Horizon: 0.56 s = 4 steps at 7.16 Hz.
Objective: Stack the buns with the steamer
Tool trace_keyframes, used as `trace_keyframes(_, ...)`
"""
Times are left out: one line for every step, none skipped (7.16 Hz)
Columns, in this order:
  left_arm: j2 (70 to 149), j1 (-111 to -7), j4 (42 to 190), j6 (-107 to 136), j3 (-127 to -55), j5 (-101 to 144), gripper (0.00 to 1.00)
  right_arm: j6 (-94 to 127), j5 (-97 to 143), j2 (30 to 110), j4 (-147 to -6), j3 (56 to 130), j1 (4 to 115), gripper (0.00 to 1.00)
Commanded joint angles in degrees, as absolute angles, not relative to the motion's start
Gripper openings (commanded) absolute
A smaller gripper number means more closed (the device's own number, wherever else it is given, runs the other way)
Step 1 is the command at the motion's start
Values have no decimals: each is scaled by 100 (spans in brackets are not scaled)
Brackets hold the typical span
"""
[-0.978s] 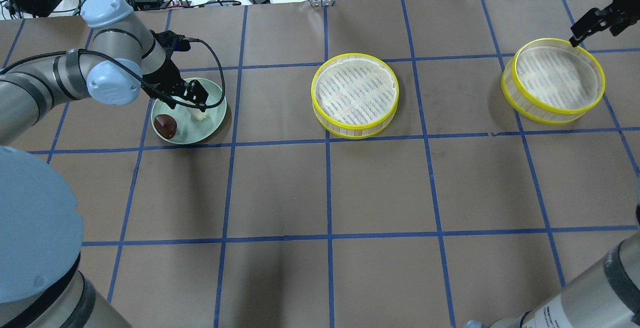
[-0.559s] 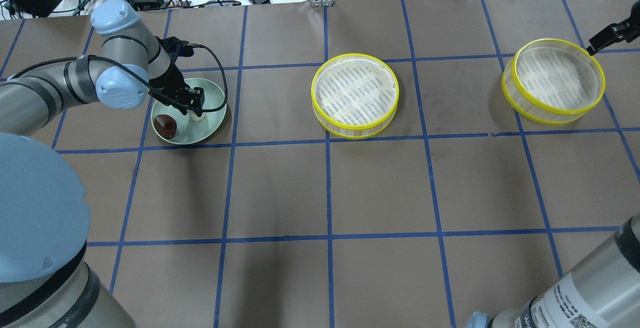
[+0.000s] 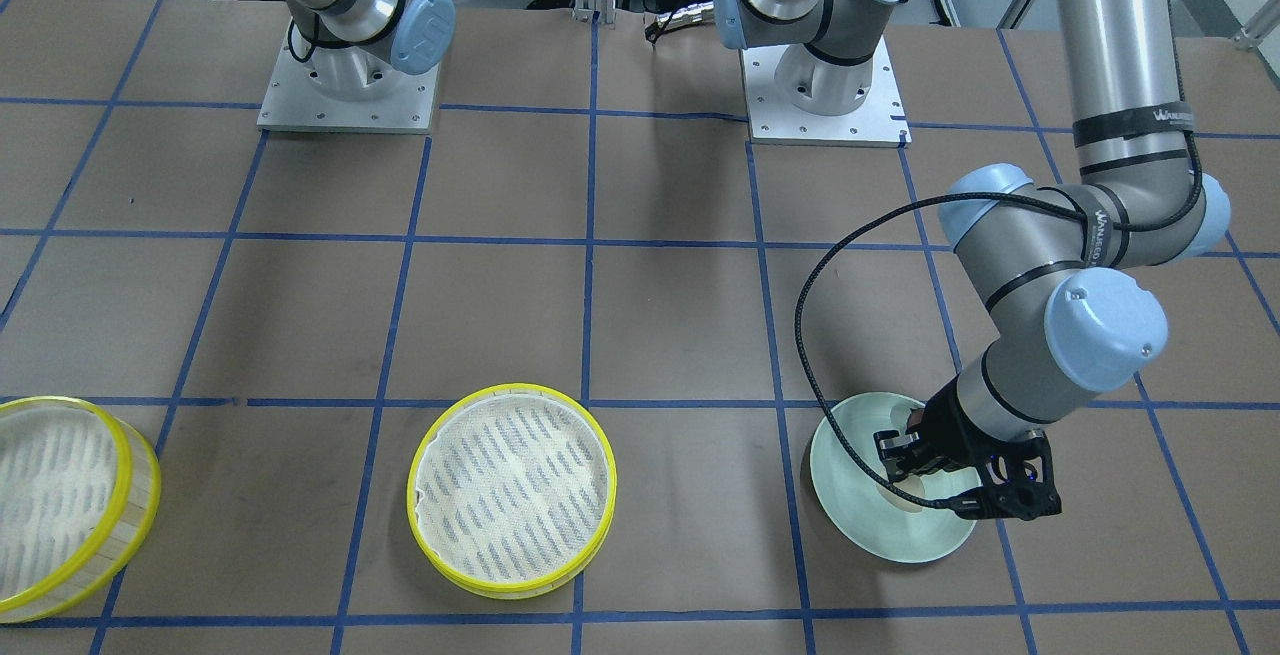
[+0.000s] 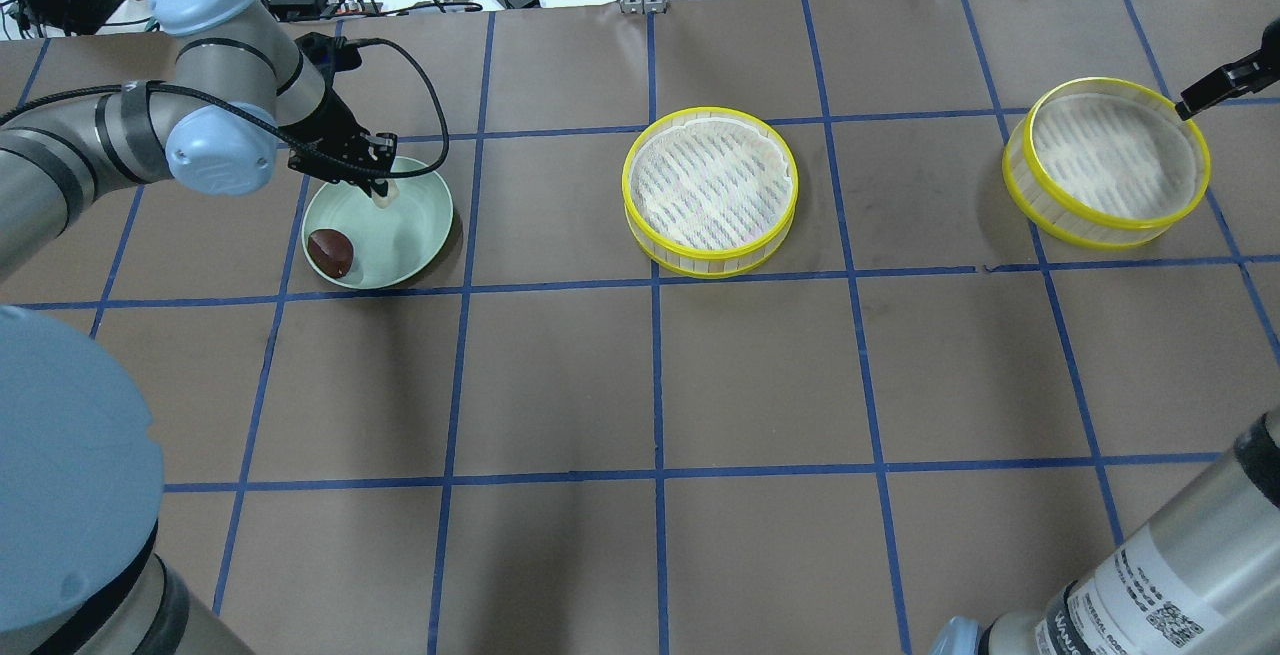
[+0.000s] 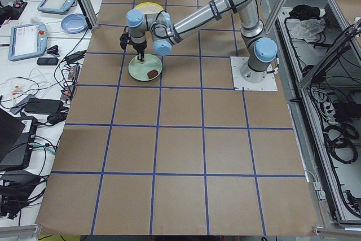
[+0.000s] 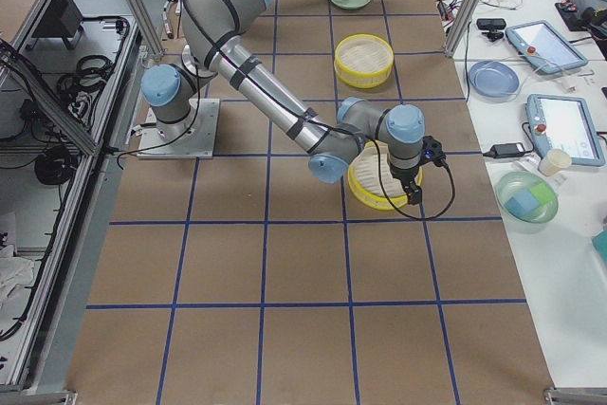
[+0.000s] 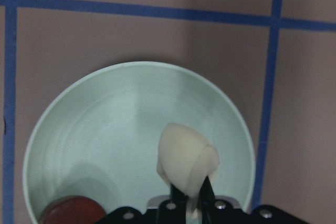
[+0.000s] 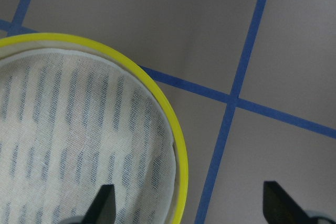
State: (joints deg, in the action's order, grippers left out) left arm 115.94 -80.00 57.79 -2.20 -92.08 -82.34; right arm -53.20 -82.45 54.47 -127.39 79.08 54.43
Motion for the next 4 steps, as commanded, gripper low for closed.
trace_keyframes(11286, -8347, 5548, 1707, -9044, -7212, 0, -5300, -8121, 5239, -12736, 7919, 5397, 98)
trace_keyframes(11311, -8706, 4954, 2480, -9053, -7172, 0, -5282, -8147, 5221, -12727, 7928, 5379, 95)
trace_keyframes(11390, -9136, 4531, 3227, -9070, -6920, 0, -5247, -8200, 5125, -12718, 7945, 5362, 83)
trace_keyframes(11486, -9506, 4178, 3626, -9131, -6673, 0, -5238, -8261, 5115, -12552, 7954, 5327, 69)
